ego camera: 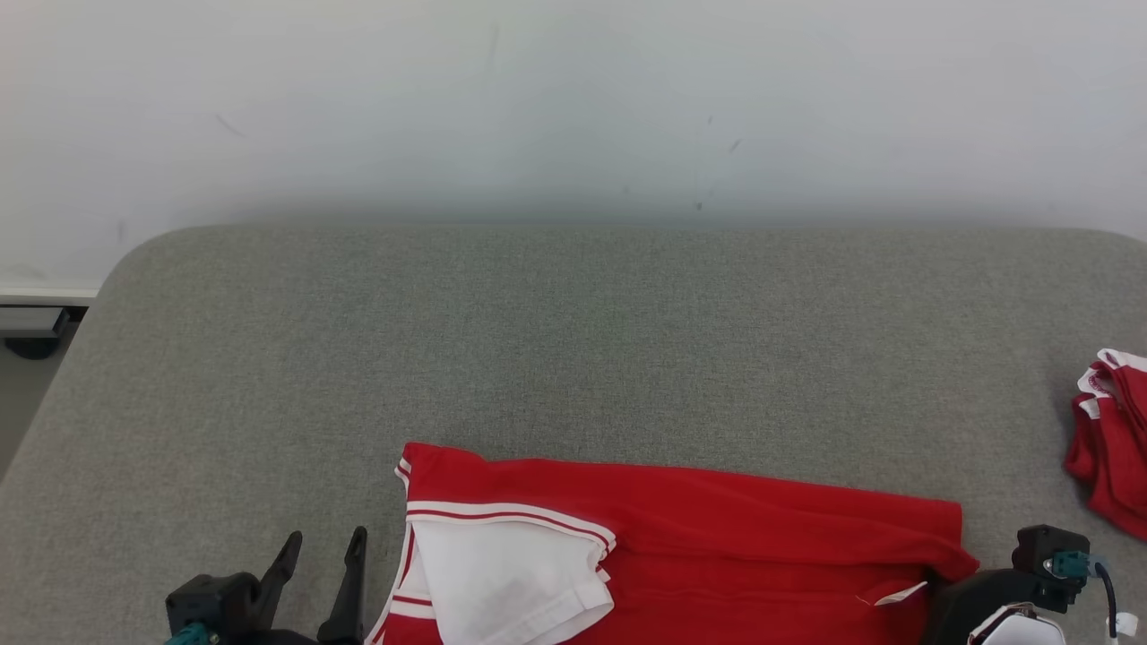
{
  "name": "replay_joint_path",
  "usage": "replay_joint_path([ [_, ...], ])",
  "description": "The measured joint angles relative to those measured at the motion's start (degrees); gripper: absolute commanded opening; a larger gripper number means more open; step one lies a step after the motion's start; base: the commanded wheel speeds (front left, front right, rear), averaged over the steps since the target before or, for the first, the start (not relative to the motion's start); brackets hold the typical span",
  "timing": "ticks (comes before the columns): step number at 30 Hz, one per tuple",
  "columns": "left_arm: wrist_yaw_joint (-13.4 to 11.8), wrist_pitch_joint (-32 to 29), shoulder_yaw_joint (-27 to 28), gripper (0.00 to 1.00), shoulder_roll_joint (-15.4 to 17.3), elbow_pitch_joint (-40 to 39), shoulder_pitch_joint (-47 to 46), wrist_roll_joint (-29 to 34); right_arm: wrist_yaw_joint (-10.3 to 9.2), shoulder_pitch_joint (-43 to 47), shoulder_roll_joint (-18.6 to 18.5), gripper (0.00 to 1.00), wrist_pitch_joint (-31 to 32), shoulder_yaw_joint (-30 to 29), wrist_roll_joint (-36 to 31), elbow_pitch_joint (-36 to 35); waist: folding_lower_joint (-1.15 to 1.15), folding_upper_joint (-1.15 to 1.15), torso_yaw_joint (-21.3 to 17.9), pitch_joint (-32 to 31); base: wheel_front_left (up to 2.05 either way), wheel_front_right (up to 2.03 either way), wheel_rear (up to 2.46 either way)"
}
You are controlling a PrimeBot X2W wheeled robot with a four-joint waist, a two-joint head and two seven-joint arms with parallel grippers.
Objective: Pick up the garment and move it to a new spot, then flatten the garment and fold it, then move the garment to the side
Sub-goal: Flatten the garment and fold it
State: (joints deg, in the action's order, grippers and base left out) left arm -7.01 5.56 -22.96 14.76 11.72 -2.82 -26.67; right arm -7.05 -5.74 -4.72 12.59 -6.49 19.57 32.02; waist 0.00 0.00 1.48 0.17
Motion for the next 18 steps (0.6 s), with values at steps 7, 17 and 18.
replay_joint_path([
  [7,0.0,-0.1,0.0,1.00,0.1,0.0,0.0,0.0,-0.01,-1.4,0.2,0.00,-0.3,-0.7,0.1,1.6,0.00,0.00,-0.1,-0.2,0.00,0.00,0.00],
  [17,0.0,-0.1,0.0,1.00,0.2,0.0,0.0,0.0,0.00,-1.9,0.0,0.00,-1.0,-1.4,0.5,3.0,0.00,0.00,-0.2,-0.5,0.00,0.00,0.00],
  [18,0.0,-0.1,0.0,1.00,0.2,0.0,0.0,0.0,0.00,-1.9,0.0,0.08,-1.0,-1.4,0.5,3.2,0.00,0.00,-0.2,-0.5,0.00,0.00,0.00],
])
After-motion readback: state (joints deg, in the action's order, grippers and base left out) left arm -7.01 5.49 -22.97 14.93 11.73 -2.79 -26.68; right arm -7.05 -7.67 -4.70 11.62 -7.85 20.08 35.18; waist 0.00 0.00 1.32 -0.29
